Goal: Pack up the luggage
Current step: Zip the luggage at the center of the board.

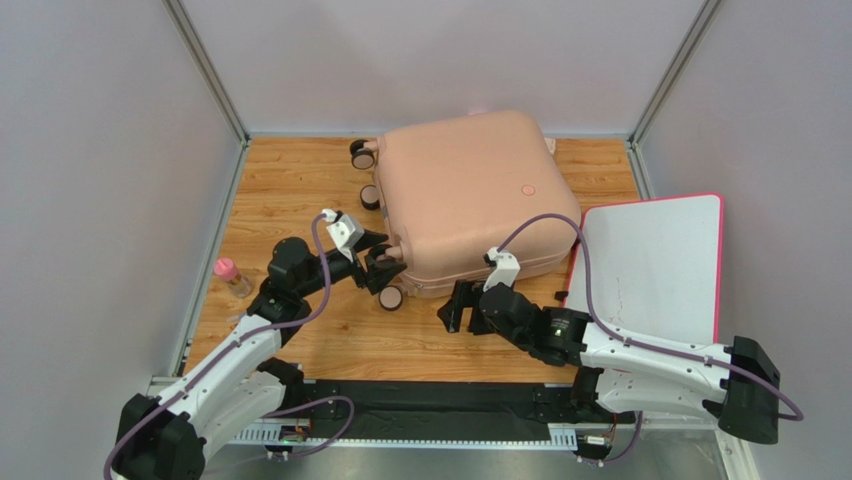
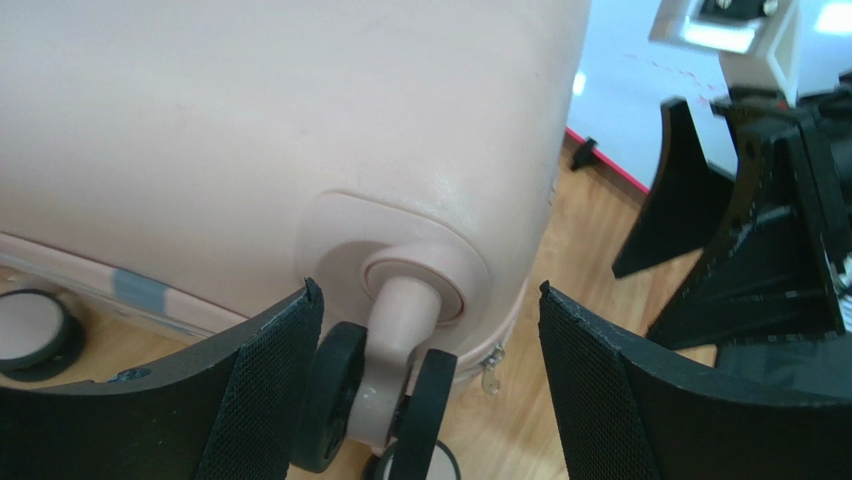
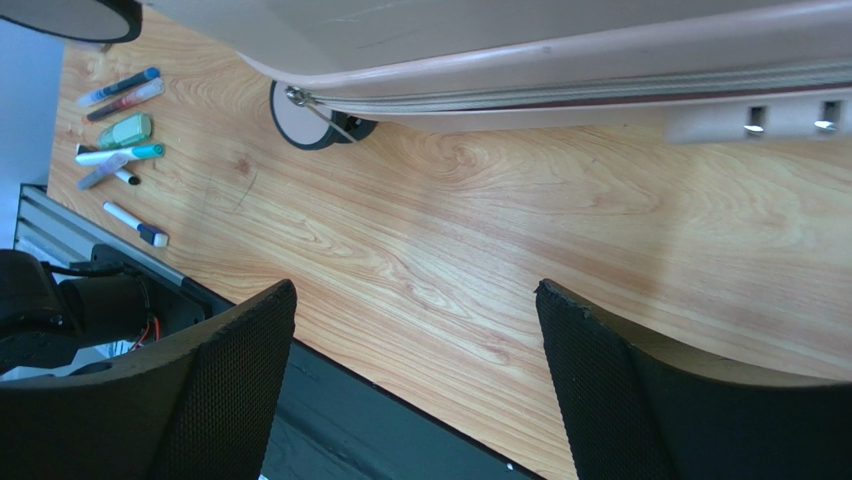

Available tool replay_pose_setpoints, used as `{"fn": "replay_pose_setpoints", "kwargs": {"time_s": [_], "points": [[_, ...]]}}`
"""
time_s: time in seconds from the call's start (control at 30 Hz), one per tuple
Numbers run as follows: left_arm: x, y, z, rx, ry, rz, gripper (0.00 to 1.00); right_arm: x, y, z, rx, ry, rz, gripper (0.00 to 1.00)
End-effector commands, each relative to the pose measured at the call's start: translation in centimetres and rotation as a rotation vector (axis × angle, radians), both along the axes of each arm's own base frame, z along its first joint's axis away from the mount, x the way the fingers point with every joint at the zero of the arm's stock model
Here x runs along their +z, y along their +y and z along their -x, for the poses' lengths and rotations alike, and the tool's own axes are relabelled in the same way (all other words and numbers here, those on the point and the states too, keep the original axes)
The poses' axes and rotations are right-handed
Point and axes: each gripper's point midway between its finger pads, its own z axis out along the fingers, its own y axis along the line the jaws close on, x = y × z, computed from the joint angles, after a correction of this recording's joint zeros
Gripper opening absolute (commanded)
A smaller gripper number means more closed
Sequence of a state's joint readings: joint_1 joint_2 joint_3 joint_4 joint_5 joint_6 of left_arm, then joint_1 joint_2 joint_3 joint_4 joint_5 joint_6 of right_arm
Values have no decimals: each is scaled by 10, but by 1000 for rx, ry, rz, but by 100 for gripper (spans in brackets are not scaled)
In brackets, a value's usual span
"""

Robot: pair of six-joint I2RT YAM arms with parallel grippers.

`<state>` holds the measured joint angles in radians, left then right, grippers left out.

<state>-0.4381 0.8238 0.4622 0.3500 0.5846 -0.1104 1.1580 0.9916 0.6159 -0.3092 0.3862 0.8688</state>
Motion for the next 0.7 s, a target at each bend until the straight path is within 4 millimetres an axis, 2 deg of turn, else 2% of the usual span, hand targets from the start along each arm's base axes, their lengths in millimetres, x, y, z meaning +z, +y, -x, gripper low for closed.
{"fn": "replay_pose_setpoints", "kwargs": {"time_s": [0.0, 0.1, 0.2, 0.3, 0.5, 0.67], "points": [[8, -18, 13, -172, -58, 1, 84, 1, -19, -8, -110, -17, -1, 91], [-2, -21, 13, -191, -27, -1, 84, 2, -38, -16, -183, -43, 54, 93], [-12, -22, 15, -206, 3, -3, 84, -5, -57, -27, -247, -34, 129, 95], [-15, -27, 17, -242, 33, 4, 83, -9, -68, -36, -285, -16, 148, 95], [-26, -37, 19, -320, 122, -1, 70, -9, -81, -43, -312, -17, 152, 96], [-31, -40, 24, -338, 146, -3, 51, -5, -94, -50, -331, -30, 157, 96]]}}
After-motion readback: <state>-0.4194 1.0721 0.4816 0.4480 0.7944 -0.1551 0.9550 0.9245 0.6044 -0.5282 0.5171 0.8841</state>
